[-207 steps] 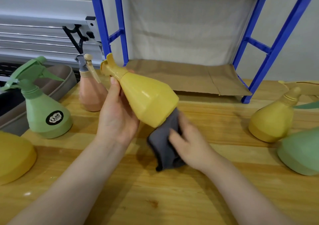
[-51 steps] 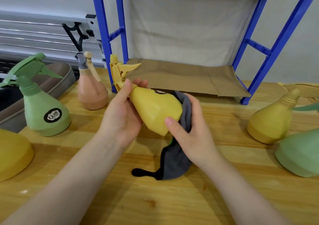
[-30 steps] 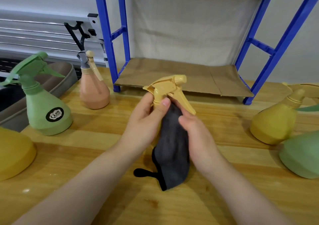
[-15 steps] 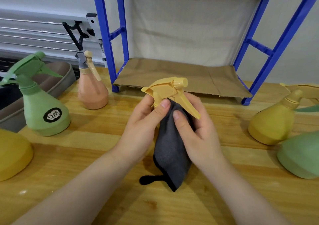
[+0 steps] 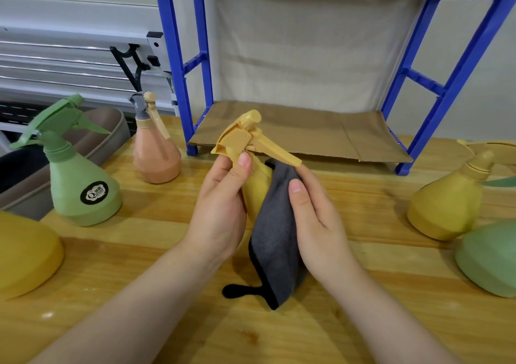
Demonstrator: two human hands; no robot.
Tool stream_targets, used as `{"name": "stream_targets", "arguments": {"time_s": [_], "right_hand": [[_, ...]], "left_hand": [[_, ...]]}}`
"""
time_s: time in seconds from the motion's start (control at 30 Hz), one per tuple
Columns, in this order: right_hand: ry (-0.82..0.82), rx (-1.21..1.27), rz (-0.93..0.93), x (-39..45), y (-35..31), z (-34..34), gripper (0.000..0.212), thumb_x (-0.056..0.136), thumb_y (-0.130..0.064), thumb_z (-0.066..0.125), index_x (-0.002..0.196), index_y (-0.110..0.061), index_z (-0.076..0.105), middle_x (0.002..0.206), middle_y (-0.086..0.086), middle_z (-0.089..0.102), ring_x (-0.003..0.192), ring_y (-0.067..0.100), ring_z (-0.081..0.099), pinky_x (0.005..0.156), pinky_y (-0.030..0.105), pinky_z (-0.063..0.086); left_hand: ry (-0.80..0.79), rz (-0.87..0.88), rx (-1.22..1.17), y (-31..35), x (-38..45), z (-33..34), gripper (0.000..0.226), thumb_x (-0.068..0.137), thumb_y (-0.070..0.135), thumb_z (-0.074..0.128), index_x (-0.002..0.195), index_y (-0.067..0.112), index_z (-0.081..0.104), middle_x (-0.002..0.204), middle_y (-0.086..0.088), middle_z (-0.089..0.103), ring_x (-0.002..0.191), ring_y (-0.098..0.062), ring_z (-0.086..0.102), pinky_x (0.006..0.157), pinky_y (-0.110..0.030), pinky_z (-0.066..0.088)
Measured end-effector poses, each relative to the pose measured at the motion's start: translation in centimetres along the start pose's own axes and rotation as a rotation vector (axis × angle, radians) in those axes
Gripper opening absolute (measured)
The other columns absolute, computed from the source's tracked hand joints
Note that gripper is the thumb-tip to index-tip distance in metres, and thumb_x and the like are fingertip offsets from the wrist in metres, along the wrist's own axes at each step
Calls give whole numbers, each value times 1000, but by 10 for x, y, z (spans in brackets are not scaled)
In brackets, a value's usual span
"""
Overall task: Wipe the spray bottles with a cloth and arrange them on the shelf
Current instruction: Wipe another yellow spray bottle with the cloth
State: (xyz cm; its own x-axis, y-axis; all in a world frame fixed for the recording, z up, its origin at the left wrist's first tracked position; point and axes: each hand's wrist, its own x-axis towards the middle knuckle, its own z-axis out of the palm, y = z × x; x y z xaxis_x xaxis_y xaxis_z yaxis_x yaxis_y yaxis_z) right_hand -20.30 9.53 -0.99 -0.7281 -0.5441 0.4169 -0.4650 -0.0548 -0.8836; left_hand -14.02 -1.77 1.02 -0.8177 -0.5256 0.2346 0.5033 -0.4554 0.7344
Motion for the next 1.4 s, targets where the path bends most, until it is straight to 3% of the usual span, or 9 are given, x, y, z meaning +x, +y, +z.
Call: {"name": "stream_targets", "arguments": {"time_s": [0.2, 0.37, 0.47, 0.7, 0.87, 1.0, 1.13, 1.27, 1.4], "right_hand": [[38, 164, 242, 0, -5, 3, 27, 103, -33, 37, 117, -49, 54, 117, -33, 59, 112, -18, 50, 99, 11, 38], [48, 240, 320, 0, -8, 4, 27, 103, -33, 38, 107, -50, 58, 101, -38, 62, 99, -22, 54, 86, 5, 40], [58, 205, 292, 2, -10, -1, 30, 104, -26, 37, 107, -45, 59, 98, -38, 64, 97, -24, 54, 82, -1, 39], [-66, 89, 119, 0, -8, -4, 33, 101, -27, 40, 129, -28, 60, 121, -18, 66, 116, -6, 56, 103, 25, 43], [-159, 148, 3, 1, -14, -12, 33, 98, -27, 41, 125, -33, 58, 120, -21, 66, 118, -2, 57, 99, 22, 43], [-150, 264, -52, 0, -16, -6, 29, 101, -18, 43, 121, -34, 57, 122, -24, 64, 123, -1, 55, 100, 15, 41], [-46, 301, 147, 3, -13, -1, 28, 104, -20, 40, 110, -28, 66, 109, -15, 72, 107, -1, 63, 88, 12, 46], [-12, 432, 468, 3, -14, -2, 32, 102, -34, 41, 103, -27, 72, 100, -8, 75, 97, 6, 69, 91, 24, 52], [-52, 681, 715, -2, -16, 5, 52, 92, -60, 43, 109, -22, 73, 105, 2, 76, 101, 17, 71, 98, 37, 49]], "left_hand": [[127, 166, -12, 8, 12, -5, 28, 95, 25, 54, 117, 8, 58, 112, -4, 70, 107, -15, 65, 89, -31, 54], [115, 235, 38, 15, 17, -12, 46, 99, 26, 42, 134, -3, 45, 130, -15, 61, 123, -22, 56, 100, -35, 48], [35, 219, 81, 13, 15, -12, 41, 98, 21, 40, 128, -5, 49, 124, -15, 65, 120, -24, 58, 96, -33, 48], [-123, -28, 191, 2, 5, -10, 45, 93, 28, 44, 127, 2, 57, 131, -7, 63, 111, -21, 62, 100, -38, 49], [-289, -47, 281, -1, -3, -4, 49, 93, 24, 41, 136, 0, 49, 135, 0, 61, 127, -16, 54, 103, -28, 45], [-271, -19, 237, 5, -3, -2, 45, 91, 23, 46, 131, 5, 56, 125, -1, 66, 119, -16, 58, 101, -30, 46], [-140, 40, 111, 8, -1, -1, 28, 87, 27, 50, 100, 17, 73, 120, -3, 68, 99, -11, 65, 81, -25, 53], [-27, 140, 126, 10, 4, -3, 30, 98, 25, 39, 103, 11, 65, 119, -8, 68, 108, -19, 62, 80, -24, 52], [117, 219, 73, 9, 7, -7, 32, 102, 29, 35, 98, 13, 62, 91, -2, 70, 93, -18, 61, 78, -27, 51]]}}
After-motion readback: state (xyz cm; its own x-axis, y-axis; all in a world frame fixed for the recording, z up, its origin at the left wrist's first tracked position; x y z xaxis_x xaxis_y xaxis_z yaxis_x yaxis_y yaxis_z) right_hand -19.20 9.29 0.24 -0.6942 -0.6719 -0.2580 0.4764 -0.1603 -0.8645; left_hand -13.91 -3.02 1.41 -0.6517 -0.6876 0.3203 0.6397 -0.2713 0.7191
